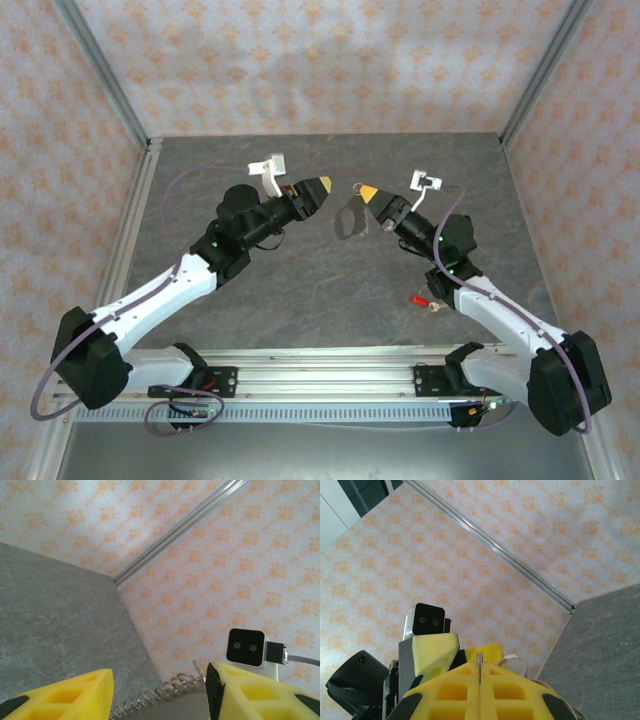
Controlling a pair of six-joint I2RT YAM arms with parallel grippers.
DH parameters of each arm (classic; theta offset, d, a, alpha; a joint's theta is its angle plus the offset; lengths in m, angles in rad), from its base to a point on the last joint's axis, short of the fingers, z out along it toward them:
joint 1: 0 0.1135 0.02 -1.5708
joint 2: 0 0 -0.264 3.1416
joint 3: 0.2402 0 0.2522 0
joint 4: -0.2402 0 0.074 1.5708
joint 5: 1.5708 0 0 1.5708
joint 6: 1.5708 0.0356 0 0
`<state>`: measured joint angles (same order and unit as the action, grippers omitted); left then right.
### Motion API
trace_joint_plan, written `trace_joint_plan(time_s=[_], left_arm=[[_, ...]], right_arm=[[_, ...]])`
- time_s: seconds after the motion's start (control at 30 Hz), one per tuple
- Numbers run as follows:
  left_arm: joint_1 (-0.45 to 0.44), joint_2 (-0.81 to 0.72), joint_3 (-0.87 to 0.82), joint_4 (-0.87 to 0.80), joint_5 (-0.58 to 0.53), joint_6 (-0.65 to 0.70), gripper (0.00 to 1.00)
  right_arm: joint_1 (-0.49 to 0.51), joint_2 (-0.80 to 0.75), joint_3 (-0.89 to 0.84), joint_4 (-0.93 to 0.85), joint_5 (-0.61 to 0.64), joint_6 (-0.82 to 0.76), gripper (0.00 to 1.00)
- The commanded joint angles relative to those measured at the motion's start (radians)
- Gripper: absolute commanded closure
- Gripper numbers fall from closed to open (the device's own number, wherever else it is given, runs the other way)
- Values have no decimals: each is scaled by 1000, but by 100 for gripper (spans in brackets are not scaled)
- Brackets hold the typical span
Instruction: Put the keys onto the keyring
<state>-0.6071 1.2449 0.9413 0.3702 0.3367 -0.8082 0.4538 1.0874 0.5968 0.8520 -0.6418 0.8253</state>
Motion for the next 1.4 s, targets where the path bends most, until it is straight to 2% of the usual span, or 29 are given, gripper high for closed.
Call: trace_joint_plan(time_s=[0.0,0.17,0.6,1.37], left_arm=[[3,19,9,92,48,-12,47],[3,49,20,130,74,-17,48],[3,73,25,140,94,-22,61],[1,82,38,165,102,-31,69]], right_arm=[[18,23,38,100,11,19,100],[29,60,54,124,11,35,100],[42,150,76,202,21,101,100],[68,181,86,236,19,118,100]])
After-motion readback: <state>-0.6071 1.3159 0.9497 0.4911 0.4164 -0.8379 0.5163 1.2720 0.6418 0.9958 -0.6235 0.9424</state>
